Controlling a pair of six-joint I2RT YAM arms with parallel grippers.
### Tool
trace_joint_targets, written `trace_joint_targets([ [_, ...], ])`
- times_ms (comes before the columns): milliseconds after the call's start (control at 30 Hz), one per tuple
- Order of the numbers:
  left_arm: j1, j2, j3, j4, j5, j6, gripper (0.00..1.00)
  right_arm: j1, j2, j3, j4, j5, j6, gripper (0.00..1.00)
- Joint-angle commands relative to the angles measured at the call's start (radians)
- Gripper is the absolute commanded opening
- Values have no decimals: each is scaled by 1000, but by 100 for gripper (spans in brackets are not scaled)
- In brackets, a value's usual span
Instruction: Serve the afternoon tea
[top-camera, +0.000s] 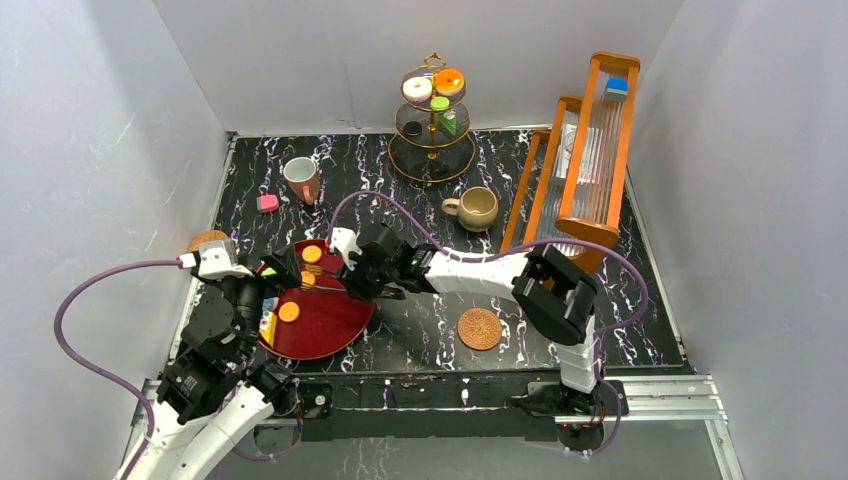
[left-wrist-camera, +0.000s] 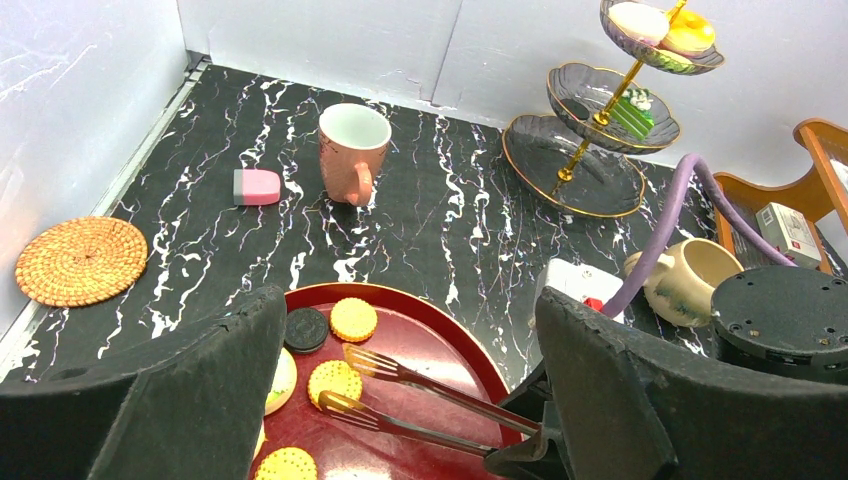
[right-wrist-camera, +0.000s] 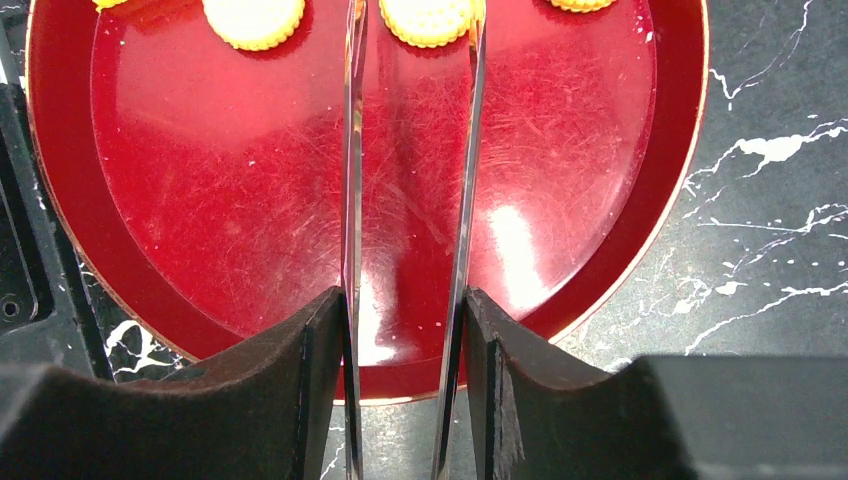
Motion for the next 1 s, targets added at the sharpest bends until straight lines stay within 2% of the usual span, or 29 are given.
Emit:
trace_joint_targets([
  [0,-4,-11,5,10,-28,2,92,8,14,70,14,6,-12,54],
  [200,-3,-8,6,9,-29,3,92,18,23,77,10,14,-19,54],
  [433,-4,-10,6,5,-33,-1,92,20,4,82,-46,104,-32,54],
  [733,-4,-22,9,-3,-40,-9,92,20,5,77,-54,69,-40,55],
  [967,-4,-23,11,-5,-43,-9,92,21,50,140,-66,58,-33,56],
])
